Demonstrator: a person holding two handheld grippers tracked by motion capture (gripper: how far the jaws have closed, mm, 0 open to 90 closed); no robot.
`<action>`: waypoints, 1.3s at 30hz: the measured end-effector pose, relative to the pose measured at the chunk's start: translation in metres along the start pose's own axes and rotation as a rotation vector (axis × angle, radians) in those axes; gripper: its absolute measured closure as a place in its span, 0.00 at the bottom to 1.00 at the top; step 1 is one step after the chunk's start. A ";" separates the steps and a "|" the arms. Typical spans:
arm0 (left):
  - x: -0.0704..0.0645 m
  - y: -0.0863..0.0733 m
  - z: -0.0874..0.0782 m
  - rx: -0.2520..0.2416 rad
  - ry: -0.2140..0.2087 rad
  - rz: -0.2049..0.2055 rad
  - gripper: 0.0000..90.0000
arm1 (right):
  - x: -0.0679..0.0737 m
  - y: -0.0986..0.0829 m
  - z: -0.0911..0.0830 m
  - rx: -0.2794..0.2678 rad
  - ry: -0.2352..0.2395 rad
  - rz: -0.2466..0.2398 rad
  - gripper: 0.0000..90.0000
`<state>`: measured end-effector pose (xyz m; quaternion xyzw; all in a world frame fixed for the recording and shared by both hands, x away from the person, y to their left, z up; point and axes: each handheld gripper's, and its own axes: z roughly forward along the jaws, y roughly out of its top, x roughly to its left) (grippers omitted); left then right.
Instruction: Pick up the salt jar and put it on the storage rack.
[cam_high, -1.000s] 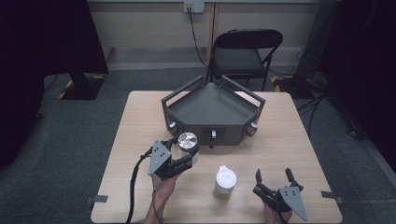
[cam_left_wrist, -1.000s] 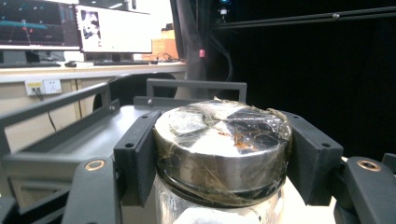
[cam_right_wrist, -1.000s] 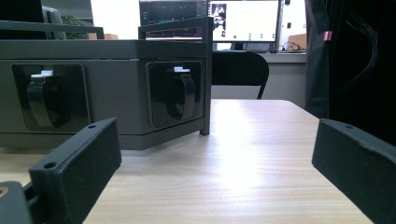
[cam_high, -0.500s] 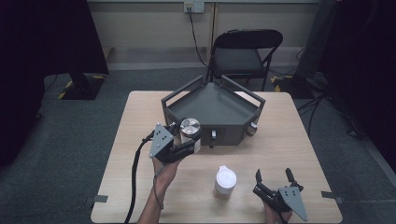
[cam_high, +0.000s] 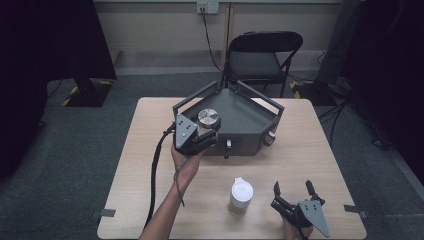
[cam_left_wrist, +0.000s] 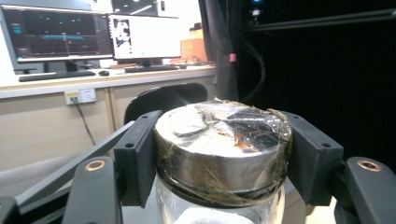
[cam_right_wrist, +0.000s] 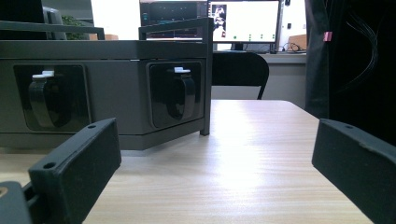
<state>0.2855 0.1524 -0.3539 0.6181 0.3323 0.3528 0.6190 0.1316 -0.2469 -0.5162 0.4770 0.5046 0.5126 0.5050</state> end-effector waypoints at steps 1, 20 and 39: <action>-0.001 0.000 0.002 0.001 0.003 0.003 0.38 | 0.000 0.000 0.000 0.000 0.000 0.000 0.00; -0.006 -0.008 0.053 0.028 0.183 -0.074 0.38 | -0.001 0.000 0.000 0.001 0.004 0.001 0.00; -0.007 -0.010 0.070 0.064 0.218 -0.057 0.38 | -0.001 0.000 0.000 0.000 0.006 0.001 0.00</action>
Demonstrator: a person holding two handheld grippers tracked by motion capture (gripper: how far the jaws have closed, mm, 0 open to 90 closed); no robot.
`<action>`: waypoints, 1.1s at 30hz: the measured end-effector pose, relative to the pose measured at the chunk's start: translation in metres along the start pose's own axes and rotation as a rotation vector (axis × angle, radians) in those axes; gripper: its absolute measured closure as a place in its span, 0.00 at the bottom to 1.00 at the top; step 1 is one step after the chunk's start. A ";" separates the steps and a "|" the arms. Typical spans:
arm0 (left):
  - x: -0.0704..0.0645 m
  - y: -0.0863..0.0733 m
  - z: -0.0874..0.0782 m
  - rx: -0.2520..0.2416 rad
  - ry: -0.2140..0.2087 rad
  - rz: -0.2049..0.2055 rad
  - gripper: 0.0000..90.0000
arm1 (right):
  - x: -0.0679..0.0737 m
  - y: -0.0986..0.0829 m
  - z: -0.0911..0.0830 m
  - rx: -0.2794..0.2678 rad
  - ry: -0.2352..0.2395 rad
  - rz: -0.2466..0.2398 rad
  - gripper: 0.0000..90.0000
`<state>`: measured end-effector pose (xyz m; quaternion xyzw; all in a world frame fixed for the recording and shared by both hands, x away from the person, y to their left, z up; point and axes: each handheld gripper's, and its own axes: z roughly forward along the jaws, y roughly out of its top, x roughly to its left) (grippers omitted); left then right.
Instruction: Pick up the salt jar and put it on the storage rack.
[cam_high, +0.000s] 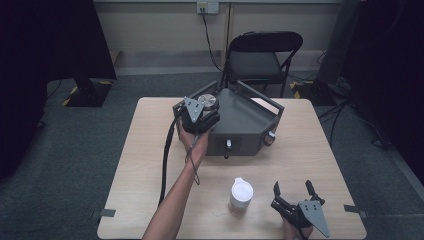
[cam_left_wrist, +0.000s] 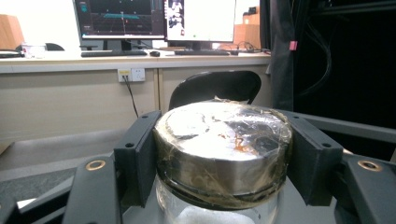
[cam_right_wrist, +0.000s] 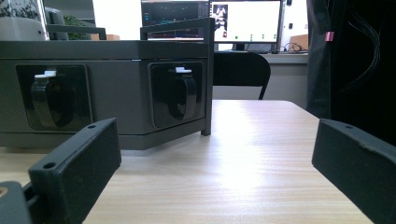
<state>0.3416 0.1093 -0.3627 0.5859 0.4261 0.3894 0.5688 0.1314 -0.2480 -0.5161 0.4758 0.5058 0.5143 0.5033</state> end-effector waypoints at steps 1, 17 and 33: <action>0.000 0.000 0.001 0.006 -0.003 0.002 0.38 | 0.000 0.000 0.000 0.000 0.000 0.000 0.00; 0.000 -0.004 0.002 0.030 0.006 0.020 0.38 | 0.000 0.000 0.000 0.002 -0.002 0.000 0.00; 0.003 -0.003 0.002 0.035 -0.003 0.004 0.38 | 0.000 0.000 0.000 0.003 -0.002 -0.001 0.00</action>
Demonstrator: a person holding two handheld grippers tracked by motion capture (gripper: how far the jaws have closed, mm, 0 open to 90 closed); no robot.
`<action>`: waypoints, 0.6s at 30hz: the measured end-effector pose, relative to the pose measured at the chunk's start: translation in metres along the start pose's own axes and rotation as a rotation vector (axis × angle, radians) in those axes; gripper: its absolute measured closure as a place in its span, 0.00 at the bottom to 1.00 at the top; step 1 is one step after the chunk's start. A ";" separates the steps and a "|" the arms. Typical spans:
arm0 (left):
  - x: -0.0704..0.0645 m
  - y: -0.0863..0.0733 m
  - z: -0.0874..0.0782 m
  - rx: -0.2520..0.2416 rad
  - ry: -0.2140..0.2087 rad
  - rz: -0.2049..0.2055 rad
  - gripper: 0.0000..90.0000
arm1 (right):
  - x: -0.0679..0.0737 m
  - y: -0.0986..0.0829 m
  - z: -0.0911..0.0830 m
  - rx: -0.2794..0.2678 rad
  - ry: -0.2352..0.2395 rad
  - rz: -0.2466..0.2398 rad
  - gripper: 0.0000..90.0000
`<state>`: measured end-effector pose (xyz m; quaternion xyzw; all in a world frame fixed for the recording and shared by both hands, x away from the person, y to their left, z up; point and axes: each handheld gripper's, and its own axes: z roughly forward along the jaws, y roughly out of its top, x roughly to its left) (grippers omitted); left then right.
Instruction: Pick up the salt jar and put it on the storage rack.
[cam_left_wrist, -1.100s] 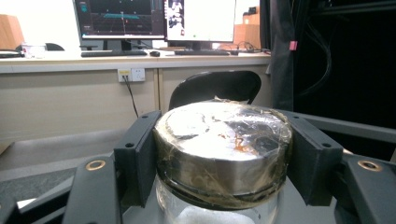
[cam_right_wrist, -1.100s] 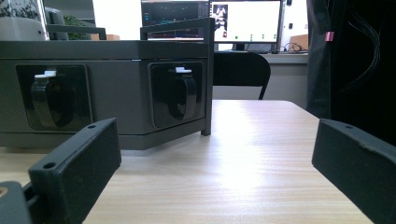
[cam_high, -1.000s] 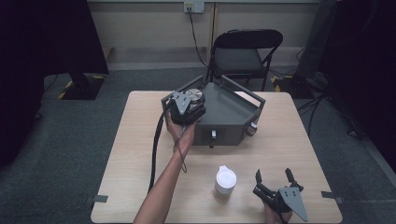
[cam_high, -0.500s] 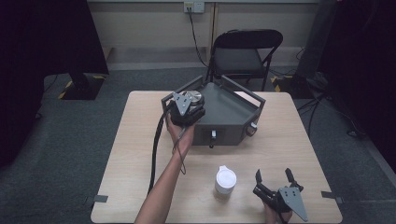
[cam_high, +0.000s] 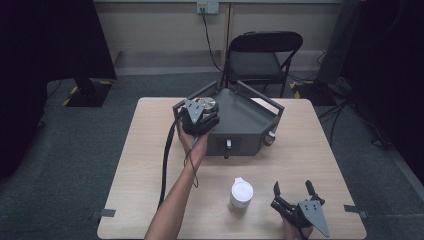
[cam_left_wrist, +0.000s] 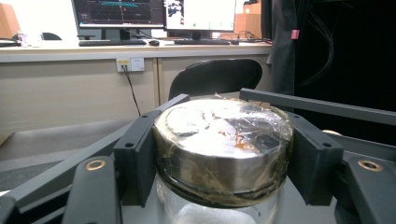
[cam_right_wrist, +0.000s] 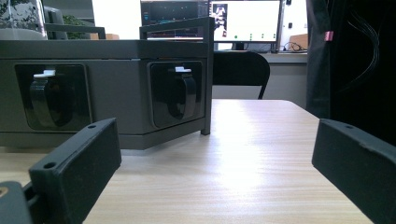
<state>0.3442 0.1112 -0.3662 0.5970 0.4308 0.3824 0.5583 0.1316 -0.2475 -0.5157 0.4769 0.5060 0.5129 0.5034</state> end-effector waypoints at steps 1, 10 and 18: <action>0.000 0.000 0.000 -0.001 0.001 0.000 0.38 | 0.000 0.000 0.000 0.000 0.000 0.000 0.00; -0.002 -0.005 0.000 -0.044 0.020 -0.035 0.06 | 0.000 0.000 0.000 -0.001 0.000 0.000 0.00; 0.000 -0.005 -0.004 -0.048 0.012 -0.047 0.00 | 0.000 0.000 0.000 0.000 0.000 0.000 0.00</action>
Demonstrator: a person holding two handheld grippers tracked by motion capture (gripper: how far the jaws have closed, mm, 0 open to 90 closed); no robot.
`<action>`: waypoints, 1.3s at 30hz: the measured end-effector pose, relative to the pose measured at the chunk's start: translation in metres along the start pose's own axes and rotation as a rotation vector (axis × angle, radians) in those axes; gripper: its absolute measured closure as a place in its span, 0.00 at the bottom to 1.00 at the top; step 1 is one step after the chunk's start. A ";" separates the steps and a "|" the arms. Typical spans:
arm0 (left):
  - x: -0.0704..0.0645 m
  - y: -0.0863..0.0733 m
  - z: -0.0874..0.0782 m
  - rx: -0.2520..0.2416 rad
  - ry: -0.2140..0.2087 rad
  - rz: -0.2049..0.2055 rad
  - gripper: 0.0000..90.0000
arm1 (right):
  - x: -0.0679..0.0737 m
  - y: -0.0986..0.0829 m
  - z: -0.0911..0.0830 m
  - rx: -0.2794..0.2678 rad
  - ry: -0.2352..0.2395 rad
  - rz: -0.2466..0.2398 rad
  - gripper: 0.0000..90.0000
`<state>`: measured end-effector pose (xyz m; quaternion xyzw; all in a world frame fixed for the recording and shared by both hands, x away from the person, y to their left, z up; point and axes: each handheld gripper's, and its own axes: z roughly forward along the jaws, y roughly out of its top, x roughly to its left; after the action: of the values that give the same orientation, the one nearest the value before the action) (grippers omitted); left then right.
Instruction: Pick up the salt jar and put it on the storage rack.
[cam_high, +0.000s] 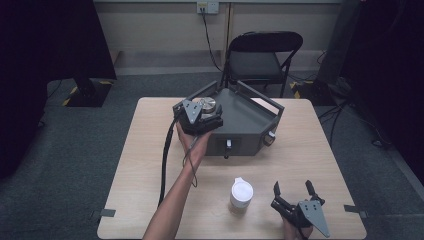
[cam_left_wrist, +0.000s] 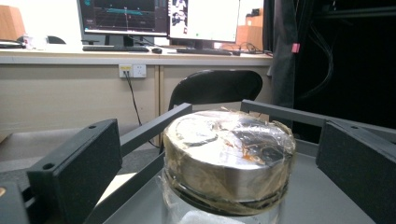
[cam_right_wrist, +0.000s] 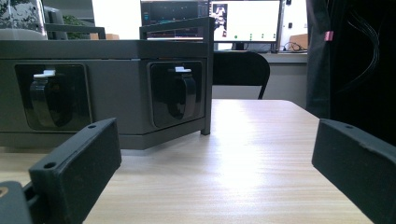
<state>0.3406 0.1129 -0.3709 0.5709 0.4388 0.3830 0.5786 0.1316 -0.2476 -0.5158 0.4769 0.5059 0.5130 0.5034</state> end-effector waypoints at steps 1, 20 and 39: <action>-0.001 0.000 0.000 -0.001 0.003 0.005 0.00 | 0.000 0.000 0.000 0.000 0.000 0.000 0.00; 0.000 -0.003 -0.015 -0.031 0.015 0.052 0.00 | 0.000 0.000 0.000 0.000 -0.001 0.000 0.00; 0.002 -0.015 -0.042 -0.046 0.004 0.026 0.01 | 0.001 0.000 0.000 0.000 -0.004 0.000 0.00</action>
<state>0.3009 0.1279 -0.3846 0.5624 0.4234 0.4018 0.5856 0.1315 -0.2469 -0.5158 0.4778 0.5050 0.5120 0.5046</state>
